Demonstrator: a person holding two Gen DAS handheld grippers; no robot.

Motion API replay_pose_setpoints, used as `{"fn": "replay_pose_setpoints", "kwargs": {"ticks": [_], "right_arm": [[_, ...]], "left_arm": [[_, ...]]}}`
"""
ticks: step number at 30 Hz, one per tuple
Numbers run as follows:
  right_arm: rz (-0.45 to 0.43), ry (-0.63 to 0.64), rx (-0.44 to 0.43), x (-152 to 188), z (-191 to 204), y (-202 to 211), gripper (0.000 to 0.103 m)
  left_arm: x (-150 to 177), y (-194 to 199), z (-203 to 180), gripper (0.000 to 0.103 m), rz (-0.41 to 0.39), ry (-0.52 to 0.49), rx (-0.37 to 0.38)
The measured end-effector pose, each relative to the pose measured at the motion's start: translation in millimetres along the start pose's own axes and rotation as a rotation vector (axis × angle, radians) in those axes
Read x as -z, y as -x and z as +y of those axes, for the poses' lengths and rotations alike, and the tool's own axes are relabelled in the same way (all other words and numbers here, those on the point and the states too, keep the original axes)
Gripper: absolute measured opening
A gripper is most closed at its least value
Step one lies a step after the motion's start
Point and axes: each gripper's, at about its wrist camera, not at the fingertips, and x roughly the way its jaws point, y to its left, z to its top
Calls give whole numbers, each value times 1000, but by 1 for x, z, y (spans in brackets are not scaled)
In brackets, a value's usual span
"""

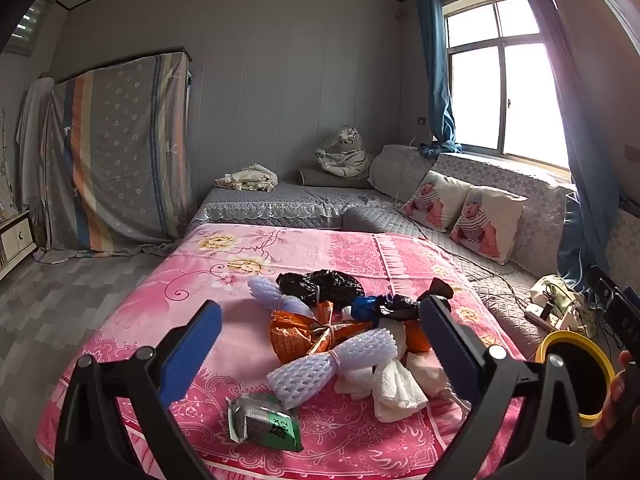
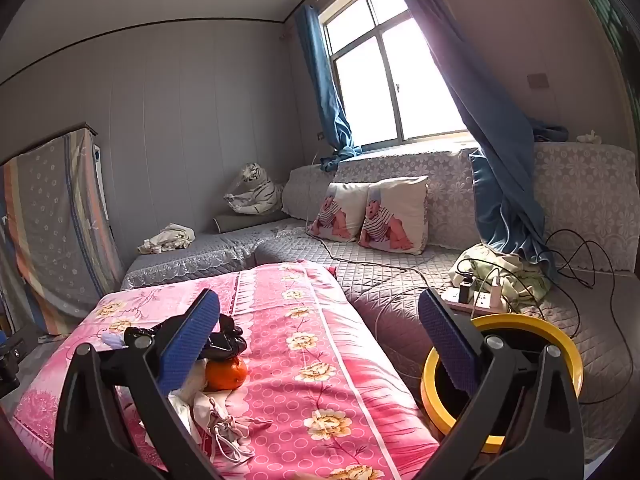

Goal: Collect trash

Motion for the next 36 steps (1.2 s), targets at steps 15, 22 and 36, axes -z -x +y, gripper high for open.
{"fn": "replay_pose_setpoints", "kwargs": {"ticks": [15, 22, 36], "right_arm": [[6, -5, 0, -1, -1, -1, 95], [3, -4, 1, -1, -1, -1, 95], [4, -6, 1, -1, -2, -2, 95]], "left_arm": [[-3, 1, -2, 96, -21, -4, -3], [-2, 3, -3, 96, -25, -11, -1], [-3, 5, -1, 96, -24, -5, 1]]}}
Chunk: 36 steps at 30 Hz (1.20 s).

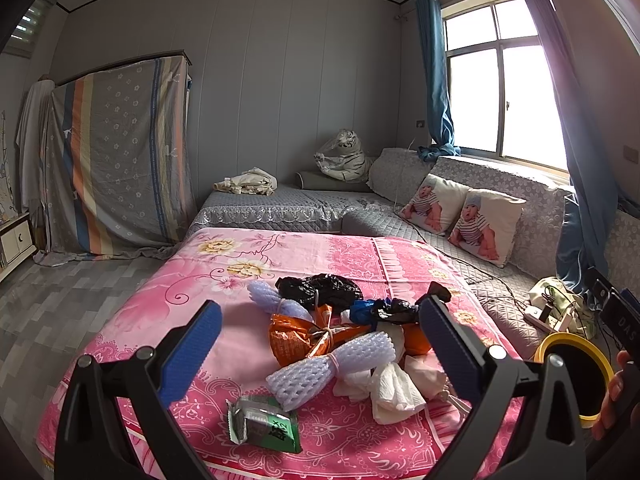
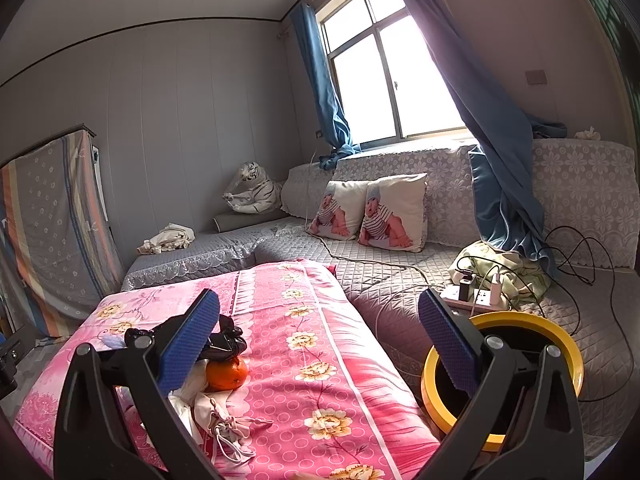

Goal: Collect trash

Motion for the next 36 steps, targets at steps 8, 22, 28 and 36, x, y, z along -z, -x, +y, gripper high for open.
{"fn": "replay_pose_setpoints", "kwargs": {"ticks": [8, 22, 28, 36], "right_arm": [[8, -4, 0, 2, 0, -2, 95], [14, -7, -3, 4, 2, -3, 95], [17, -11, -5, 4, 1, -3, 95], [18, -10, -5, 4, 1, -4, 95]], "left_arm": [[1, -1, 1, 96, 9, 8, 4], [3, -2, 1, 96, 13, 8, 0], [3, -3, 2, 96, 14, 8, 1], [4, -3, 1, 96, 19, 7, 1]]}}
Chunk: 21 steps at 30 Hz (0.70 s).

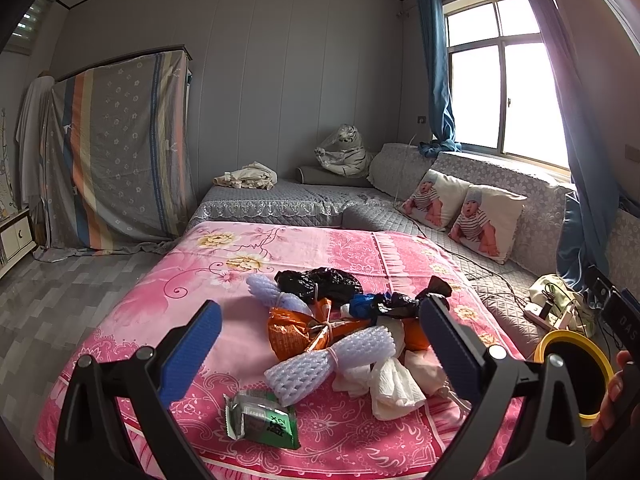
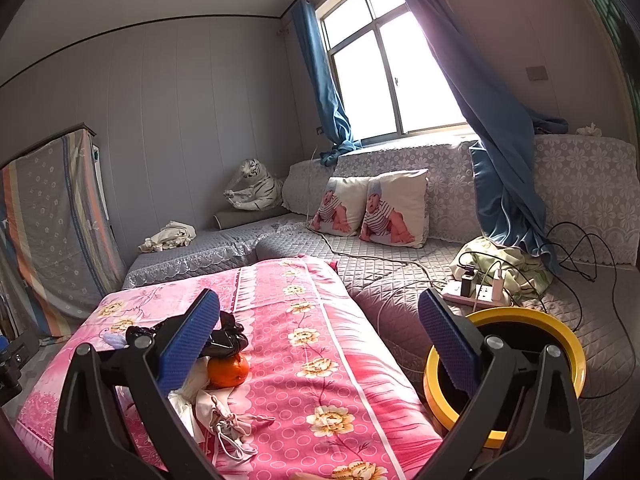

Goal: Collect trash

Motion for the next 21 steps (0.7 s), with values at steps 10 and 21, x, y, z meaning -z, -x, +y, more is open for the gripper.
{"fn": "replay_pose_setpoints", "kwargs": {"ticks": [10, 21], "right_arm": [[0, -1, -1, 0, 0, 0, 95], [0, 0, 0, 0, 0, 0, 95]], "left_arm": [[1, 0, -2, 96, 0, -3, -4], [0, -1, -2, 96, 0, 3, -8]]}}
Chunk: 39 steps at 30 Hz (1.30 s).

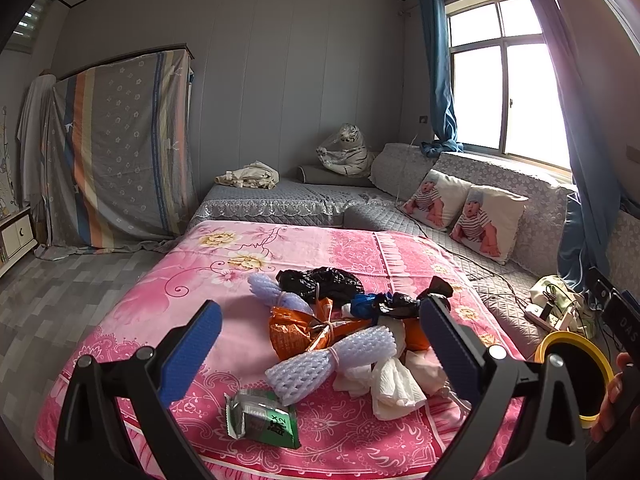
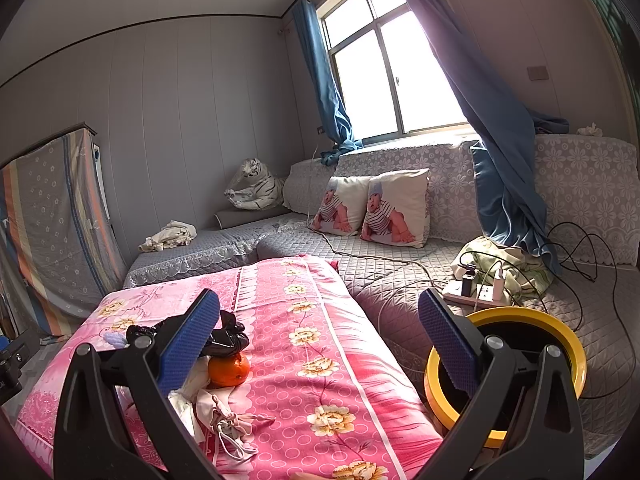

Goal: Collect trash

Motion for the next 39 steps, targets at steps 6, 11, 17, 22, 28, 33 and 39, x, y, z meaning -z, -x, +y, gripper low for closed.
{"fn": "replay_pose_setpoints", "kwargs": {"ticks": [6, 11, 17, 22, 28, 33, 39], "right_arm": [[-1, 1, 0, 0, 0, 0, 95], [4, 1, -5, 0, 0, -1, 95], [13, 7, -35, 0, 3, -9, 95], [63, -4, -140, -1, 6, -26, 95], [157, 0, -310, 0, 21, -53, 95], [285, -10, -456, 8, 38, -86, 95], [347, 94, -574, 21, 68, -105, 95]], "left_arm": [[0, 1, -1, 96, -2, -5, -1], [-4, -3, 4, 96, 43, -13, 40], [-13, -13, 32, 96, 43, -61, 53], [-11, -24, 65, 96, 34, -55, 2], [12, -50, 96, 96, 205, -55, 94], [37, -56, 103, 96, 252, -116, 230], [43, -81, 81, 96, 332, -215, 280]]}}
